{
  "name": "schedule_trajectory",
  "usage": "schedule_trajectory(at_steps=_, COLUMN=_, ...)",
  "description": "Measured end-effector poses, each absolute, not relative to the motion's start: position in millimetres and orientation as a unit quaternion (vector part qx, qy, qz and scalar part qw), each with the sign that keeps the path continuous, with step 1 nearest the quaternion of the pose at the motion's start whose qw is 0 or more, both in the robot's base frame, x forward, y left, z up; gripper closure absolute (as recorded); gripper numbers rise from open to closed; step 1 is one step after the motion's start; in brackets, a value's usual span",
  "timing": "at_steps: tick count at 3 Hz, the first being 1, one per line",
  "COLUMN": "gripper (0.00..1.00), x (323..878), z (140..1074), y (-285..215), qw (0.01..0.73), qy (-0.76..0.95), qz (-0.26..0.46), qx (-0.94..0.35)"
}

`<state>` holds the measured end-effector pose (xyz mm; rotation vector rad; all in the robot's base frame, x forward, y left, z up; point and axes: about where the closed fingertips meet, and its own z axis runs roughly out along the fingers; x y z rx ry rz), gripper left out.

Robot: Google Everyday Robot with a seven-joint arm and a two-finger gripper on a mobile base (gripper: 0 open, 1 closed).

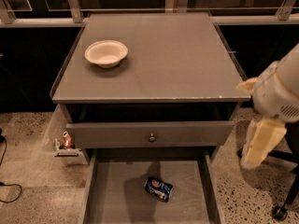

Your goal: Pick pepsi can from middle drawer and place on counter

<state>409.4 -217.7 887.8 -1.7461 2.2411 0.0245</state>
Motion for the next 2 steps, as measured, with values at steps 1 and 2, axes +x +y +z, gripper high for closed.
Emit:
schedule_trajectory(at_steps=1, gripper=0.00, x=383.3, z=829.8, y=-216.4, qw=0.152, qy=0.773, qz=0.036, qx=-0.615)
schedule_trajectory(at_steps=2, gripper=0.00, x=367.5, z=769.4, y=-209.0, qw=0.155, qy=0.760, qz=0.055, qx=-0.629)
